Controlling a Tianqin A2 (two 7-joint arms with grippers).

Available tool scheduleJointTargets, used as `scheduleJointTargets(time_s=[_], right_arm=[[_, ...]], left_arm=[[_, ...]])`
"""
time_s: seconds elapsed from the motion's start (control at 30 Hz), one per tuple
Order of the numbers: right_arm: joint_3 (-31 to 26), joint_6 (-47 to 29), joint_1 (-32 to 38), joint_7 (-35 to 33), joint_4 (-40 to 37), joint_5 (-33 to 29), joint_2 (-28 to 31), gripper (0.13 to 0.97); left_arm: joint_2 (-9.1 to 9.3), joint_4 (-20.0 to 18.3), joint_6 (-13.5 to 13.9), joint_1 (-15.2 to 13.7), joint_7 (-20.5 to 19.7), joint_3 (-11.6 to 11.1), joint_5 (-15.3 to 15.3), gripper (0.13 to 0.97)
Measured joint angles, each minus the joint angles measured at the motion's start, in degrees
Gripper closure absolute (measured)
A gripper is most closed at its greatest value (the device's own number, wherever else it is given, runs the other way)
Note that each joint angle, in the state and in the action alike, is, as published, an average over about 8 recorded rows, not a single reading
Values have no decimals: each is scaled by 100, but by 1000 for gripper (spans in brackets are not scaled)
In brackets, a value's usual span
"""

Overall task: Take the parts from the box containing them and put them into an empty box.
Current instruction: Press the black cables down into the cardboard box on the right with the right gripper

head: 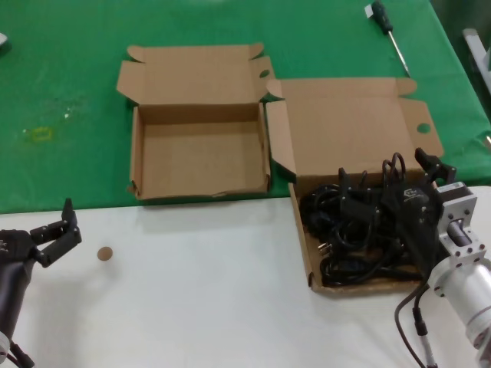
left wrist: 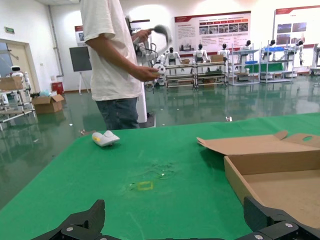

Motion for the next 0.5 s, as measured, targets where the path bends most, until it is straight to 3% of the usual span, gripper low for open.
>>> scheduleJointTargets(time_s=[0.5], right_arm=[[0,0,0,0,0,0,0,129]], left_arm=[[0,0,0,0,0,0,0,132]])
